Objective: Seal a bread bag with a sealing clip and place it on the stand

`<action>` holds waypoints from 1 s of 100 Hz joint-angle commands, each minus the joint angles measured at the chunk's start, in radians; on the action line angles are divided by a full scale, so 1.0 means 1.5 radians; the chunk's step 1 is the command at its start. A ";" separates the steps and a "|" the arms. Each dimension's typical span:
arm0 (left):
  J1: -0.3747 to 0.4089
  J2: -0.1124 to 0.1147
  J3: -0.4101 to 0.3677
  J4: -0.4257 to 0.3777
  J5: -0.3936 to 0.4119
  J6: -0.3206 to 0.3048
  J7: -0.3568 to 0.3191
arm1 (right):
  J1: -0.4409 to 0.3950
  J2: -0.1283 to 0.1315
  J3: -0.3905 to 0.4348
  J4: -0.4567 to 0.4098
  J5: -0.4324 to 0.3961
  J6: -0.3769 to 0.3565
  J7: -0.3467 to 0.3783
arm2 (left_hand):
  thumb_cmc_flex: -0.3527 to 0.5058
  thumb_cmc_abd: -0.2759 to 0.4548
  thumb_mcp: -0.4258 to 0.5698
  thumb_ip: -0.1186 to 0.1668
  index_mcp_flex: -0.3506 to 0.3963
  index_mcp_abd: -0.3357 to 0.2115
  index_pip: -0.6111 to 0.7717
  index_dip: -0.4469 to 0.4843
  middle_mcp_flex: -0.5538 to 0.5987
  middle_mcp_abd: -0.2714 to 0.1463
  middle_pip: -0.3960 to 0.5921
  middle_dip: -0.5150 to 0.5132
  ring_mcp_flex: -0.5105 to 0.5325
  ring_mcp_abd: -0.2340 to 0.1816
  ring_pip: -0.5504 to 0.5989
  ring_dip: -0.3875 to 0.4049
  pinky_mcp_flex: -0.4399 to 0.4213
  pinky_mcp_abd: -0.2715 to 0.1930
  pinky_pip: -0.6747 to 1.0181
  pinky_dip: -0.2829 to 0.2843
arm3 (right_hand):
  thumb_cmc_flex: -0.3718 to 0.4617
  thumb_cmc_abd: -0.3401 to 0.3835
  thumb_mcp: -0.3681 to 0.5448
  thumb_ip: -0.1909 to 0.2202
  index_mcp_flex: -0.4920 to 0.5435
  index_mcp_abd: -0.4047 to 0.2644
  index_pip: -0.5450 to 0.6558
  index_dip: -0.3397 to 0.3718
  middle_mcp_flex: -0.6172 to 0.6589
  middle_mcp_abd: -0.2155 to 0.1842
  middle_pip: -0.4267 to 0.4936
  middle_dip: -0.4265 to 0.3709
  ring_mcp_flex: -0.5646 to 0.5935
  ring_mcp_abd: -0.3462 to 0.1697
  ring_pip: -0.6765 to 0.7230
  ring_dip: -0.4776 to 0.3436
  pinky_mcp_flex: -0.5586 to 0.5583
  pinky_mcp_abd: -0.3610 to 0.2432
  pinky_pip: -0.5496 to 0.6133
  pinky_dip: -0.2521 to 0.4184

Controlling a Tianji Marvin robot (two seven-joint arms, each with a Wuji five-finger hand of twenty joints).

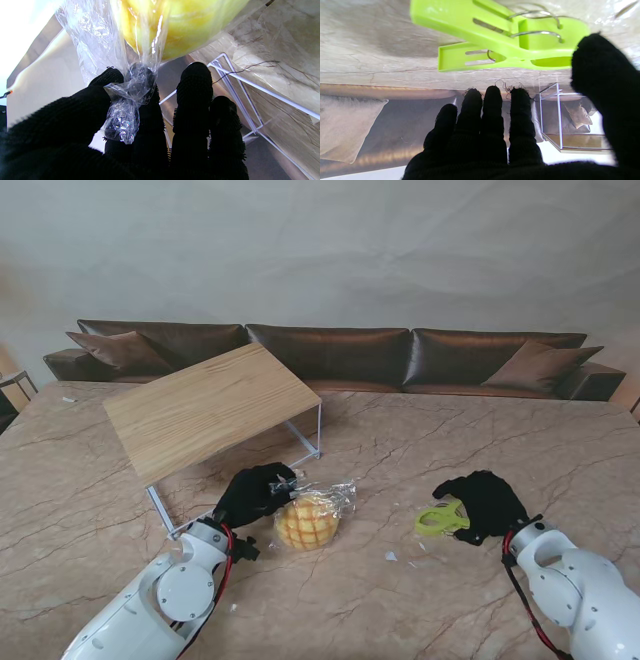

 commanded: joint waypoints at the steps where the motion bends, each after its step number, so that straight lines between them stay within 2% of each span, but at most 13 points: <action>1: 0.005 -0.003 0.000 0.000 -0.001 -0.002 -0.002 | -0.013 0.005 0.008 -0.003 -0.007 -0.006 0.000 | 0.022 0.060 0.013 0.010 0.023 -0.108 0.051 0.029 0.007 -0.056 0.019 0.018 0.002 -0.011 0.005 0.009 -0.006 -0.011 0.032 0.015 | -0.011 -0.024 -0.003 -0.009 0.009 0.000 0.002 -0.006 0.018 0.010 -0.004 -0.003 0.011 0.005 0.004 0.003 0.007 -0.002 -0.011 -0.007; 22: 0.008 -0.002 -0.003 -0.003 0.000 -0.004 -0.001 | -0.037 0.008 0.028 -0.016 -0.025 -0.014 0.002 | 0.023 0.060 0.012 0.011 0.023 -0.107 0.051 0.030 0.007 -0.056 0.019 0.019 0.001 -0.010 0.005 0.009 -0.007 -0.012 0.031 0.015 | -0.007 -0.016 -0.005 -0.008 0.012 -0.009 -0.001 -0.004 0.023 0.002 -0.011 -0.005 0.013 -0.002 -0.001 0.001 0.015 -0.005 -0.029 -0.017; 43: 0.008 -0.003 0.000 -0.003 0.001 -0.005 0.000 | -0.033 0.012 0.020 -0.008 -0.033 -0.024 0.004 | 0.024 0.060 0.010 0.011 0.023 -0.107 0.051 0.031 0.007 -0.056 0.018 0.019 0.001 -0.010 0.005 0.009 -0.007 -0.011 0.031 0.015 | -0.003 -0.012 -0.004 -0.007 0.012 -0.026 0.002 -0.001 0.023 -0.010 -0.016 -0.006 0.009 -0.010 -0.008 -0.002 0.003 -0.004 -0.032 -0.018; 58: 0.008 -0.002 -0.001 -0.004 0.001 -0.005 -0.003 | -0.031 0.013 0.015 -0.004 -0.033 -0.023 0.011 | 0.025 0.061 0.009 0.011 0.022 -0.107 0.050 0.031 0.006 -0.056 0.018 0.019 0.001 -0.011 0.005 0.009 -0.008 -0.011 0.030 0.015 | -0.005 -0.004 -0.007 -0.006 0.011 -0.026 0.001 -0.001 0.025 -0.010 -0.020 -0.008 0.010 -0.008 -0.013 -0.005 -0.004 0.000 -0.022 -0.012; 100: 0.007 -0.002 -0.001 -0.003 -0.003 -0.004 -0.008 | -0.002 0.019 -0.010 0.018 -0.039 -0.019 0.041 | 0.025 0.061 0.008 0.011 0.021 -0.107 0.050 0.031 0.006 -0.056 0.019 0.020 0.000 -0.010 0.006 0.009 -0.008 -0.010 0.030 0.016 | -0.002 0.014 -0.010 -0.003 -0.011 -0.009 -0.012 -0.006 0.014 0.002 -0.037 -0.014 0.001 -0.001 -0.014 -0.006 -0.033 0.044 0.062 0.033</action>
